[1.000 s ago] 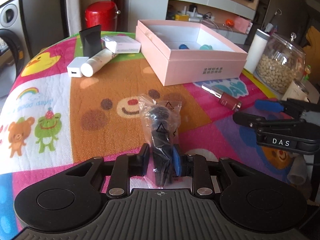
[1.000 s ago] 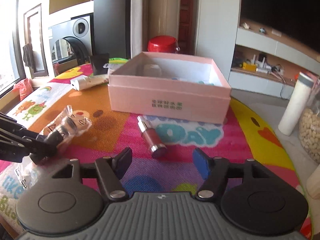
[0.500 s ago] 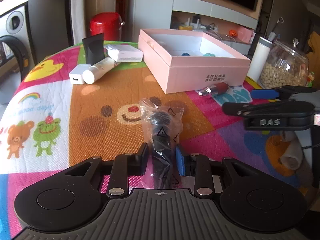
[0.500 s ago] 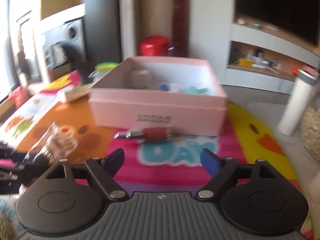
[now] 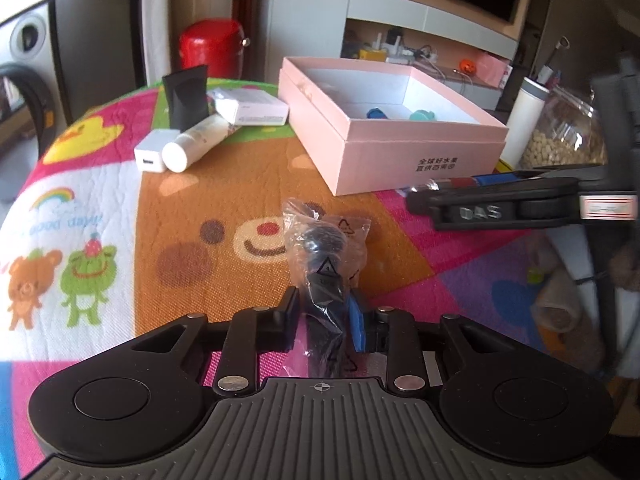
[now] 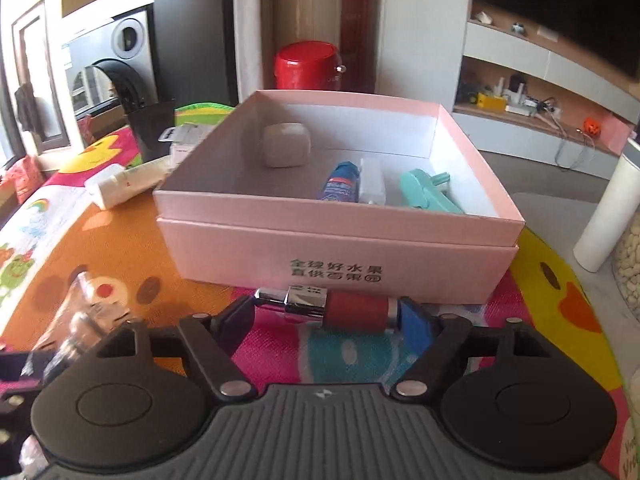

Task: Organize rigid objects
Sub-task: 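Carry the bag and red bottle over the pink box and open both grippers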

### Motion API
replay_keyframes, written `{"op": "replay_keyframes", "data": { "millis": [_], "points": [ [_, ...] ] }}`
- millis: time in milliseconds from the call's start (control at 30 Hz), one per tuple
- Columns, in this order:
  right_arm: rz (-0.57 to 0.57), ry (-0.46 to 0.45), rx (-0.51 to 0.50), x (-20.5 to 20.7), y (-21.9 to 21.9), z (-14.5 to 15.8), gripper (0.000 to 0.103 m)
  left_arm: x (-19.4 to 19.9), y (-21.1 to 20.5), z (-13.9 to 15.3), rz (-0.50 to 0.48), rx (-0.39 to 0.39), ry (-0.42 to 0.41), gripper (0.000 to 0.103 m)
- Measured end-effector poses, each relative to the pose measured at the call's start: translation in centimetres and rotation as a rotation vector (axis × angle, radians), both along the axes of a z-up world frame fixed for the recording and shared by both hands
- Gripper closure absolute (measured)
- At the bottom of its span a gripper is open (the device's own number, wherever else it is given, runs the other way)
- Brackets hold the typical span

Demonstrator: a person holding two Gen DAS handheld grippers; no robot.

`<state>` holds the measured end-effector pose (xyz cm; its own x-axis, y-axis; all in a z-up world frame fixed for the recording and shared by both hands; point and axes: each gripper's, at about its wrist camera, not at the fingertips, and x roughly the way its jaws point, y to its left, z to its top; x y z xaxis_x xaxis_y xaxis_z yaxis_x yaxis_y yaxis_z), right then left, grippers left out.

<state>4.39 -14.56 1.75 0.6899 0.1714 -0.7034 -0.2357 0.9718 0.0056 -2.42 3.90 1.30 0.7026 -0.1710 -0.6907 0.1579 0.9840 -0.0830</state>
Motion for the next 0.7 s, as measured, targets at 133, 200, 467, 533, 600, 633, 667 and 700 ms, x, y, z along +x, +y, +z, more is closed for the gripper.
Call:
{"op": "replay_keyframes", "data": {
  "millis": [133,200,467,533,600,633,667,700],
  "points": [
    [0.073,-0.028,-0.001,-3.1,-1.3,1.2,0.025,-1.5,-0.6,-0.1,-0.054,0.038,-0.042,0.078],
    [0.109,-0.060,-0.014,-5.2,-2.3,2.0,0.025,-2.3,-0.7,0.2,-0.088,0.034,-0.044,0.079],
    [0.115,-0.216,-0.002,-11.3,-7.3,6.3,0.026,-3.8,-1.2,7.1,-0.166,-0.033,-0.187,0.080],
    [0.094,-0.269,0.008,-11.5,-8.2,7.9,0.025,-3.0,-1.4,10.6,-0.178,-0.040,-0.269,0.079],
    [0.077,-0.332,0.024,-11.0,-9.0,10.0,0.025,-1.4,-1.9,14.4,-0.189,-0.052,-0.343,0.079],
    [0.071,-0.357,0.036,-10.5,-9.3,11.2,0.025,-0.2,-2.3,16.0,-0.194,-0.061,-0.373,0.079],
    [0.066,-0.382,0.048,-9.6,-9.6,12.5,0.025,1.0,-2.6,17.3,-0.196,-0.064,-0.396,0.079],
    [0.064,-0.407,0.054,-8.6,-9.7,13.7,0.025,2.6,-3.0,18.5,-0.194,-0.065,-0.411,0.079]
  ]
}}
